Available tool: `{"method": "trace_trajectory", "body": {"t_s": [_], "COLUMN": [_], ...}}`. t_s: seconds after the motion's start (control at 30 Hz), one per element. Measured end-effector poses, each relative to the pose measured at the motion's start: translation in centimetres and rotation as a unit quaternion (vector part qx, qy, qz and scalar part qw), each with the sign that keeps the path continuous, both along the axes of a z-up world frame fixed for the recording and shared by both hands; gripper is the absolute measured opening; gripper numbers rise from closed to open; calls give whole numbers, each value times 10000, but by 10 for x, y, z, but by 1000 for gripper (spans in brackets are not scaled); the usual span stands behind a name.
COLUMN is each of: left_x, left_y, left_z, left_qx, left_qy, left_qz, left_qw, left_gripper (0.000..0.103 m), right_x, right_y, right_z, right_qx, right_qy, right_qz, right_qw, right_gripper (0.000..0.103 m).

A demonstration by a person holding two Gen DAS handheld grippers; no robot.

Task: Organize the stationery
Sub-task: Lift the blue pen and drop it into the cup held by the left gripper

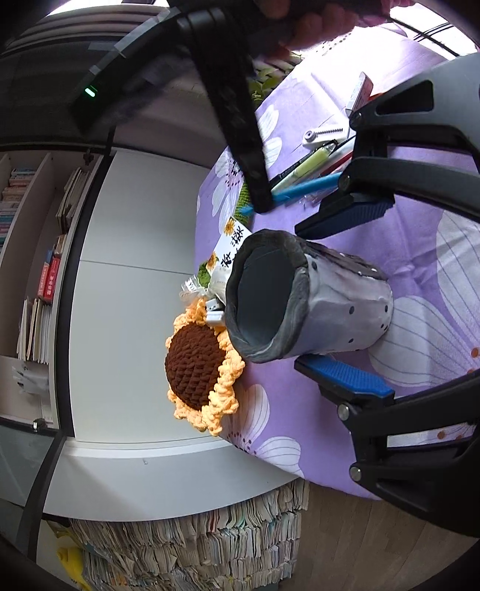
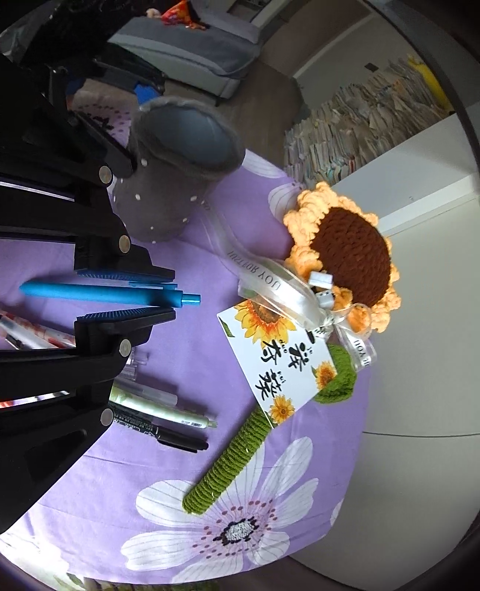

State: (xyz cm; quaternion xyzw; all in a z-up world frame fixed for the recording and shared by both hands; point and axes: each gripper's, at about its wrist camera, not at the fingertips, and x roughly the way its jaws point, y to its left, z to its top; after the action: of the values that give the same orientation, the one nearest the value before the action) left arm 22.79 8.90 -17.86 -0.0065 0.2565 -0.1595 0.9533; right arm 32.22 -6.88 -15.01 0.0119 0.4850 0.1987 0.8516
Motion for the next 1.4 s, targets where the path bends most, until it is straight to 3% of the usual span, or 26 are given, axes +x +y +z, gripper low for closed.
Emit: {"method": "trace_trajectory", "body": {"t_s": [0.23, 0.43, 0.6, 0.97, 1.4], "left_x": [-3, -3, -3, -3, -2], "left_y": [-7, -7, -7, -7, -8], "left_z": [0, 0, 0, 0, -1], "left_qx": [7, 3, 14, 39, 58], "left_qy": [20, 27, 28, 23, 45], "left_qz": [-273, -278, -264, -263, -294], "left_qw": [9996, 9996, 9996, 9996, 9995], "left_gripper": [64, 64, 64, 64, 64], "right_x": [-49, -88, -101, -84, -61], "right_y": [-14, -19, -6, 22, 29], "right_z": [59, 113, 136, 128, 78], "right_qx": [212, 300, 352, 599, 356], "right_qy": [-1036, -2128, -2527, -2388, -1686], "right_qz": [0, -19, 249, 642, 653], "right_qw": [9944, 9766, 9666, 9671, 9829], "right_gripper": [14, 14, 14, 13, 13]}}
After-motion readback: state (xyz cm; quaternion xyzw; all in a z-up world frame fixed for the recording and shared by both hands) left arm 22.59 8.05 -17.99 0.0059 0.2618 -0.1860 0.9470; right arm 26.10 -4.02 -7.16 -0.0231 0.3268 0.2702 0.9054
